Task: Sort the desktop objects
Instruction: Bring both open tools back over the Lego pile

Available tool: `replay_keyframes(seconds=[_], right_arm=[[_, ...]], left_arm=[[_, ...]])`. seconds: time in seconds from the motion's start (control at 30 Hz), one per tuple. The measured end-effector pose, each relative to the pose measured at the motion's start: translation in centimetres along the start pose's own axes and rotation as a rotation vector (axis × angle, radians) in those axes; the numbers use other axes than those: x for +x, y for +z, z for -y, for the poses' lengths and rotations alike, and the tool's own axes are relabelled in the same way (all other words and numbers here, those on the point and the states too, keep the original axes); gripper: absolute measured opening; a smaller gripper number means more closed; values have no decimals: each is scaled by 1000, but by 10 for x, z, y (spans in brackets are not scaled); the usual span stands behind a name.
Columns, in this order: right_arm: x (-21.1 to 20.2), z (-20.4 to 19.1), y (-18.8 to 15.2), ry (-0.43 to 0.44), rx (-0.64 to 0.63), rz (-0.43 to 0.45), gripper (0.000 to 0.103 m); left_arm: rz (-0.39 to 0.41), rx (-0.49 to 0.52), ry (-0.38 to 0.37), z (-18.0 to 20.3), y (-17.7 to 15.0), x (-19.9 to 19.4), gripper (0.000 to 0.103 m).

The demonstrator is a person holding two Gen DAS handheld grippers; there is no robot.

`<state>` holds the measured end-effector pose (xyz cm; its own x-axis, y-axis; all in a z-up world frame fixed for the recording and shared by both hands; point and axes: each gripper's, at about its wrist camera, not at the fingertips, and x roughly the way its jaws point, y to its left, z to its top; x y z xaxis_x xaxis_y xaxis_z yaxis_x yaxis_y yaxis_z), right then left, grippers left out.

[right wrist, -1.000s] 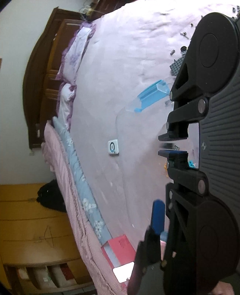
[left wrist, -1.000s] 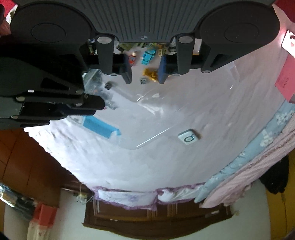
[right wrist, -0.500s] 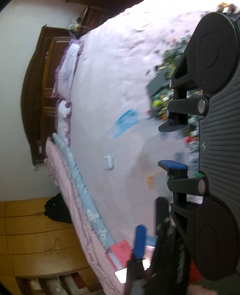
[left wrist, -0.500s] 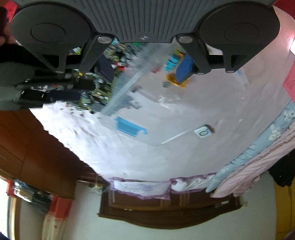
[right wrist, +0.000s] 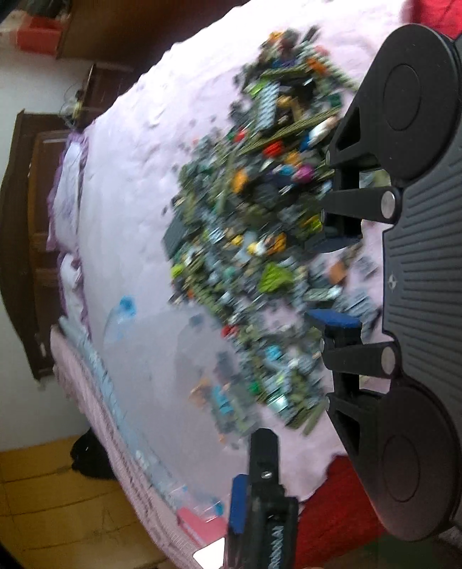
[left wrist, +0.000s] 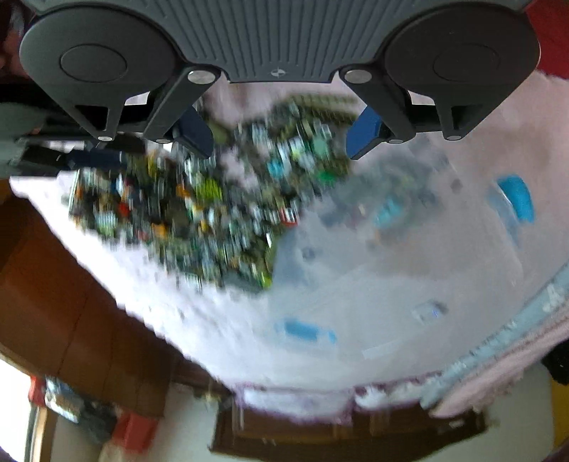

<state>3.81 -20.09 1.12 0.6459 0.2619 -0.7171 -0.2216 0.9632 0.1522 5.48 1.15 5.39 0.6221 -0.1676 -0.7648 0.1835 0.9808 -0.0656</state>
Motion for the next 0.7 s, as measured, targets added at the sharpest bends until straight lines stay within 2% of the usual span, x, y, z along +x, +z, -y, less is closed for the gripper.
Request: replay_keyframes(seconds=[0.1, 0.23, 0.33, 0.53, 0.7], right_arm=[[2, 6, -18, -31, 7, -32, 33], [11, 6, -27, -49, -8, -54, 26], [17, 5, -29, -61, -32, -69, 26], [32, 10, -31, -46, -20, -106, 25], [40, 10, -33, -42, -6, -115, 26]], left_arm=[[-78, 3, -40, 5, -12, 20, 77], [-109, 44, -46, 13, -22, 36, 76], [-124, 64, -55, 14, -29, 43, 67], [-198, 20, -32, 1, -37, 63, 51], [-179, -28, -39, -10, -37, 66, 50]])
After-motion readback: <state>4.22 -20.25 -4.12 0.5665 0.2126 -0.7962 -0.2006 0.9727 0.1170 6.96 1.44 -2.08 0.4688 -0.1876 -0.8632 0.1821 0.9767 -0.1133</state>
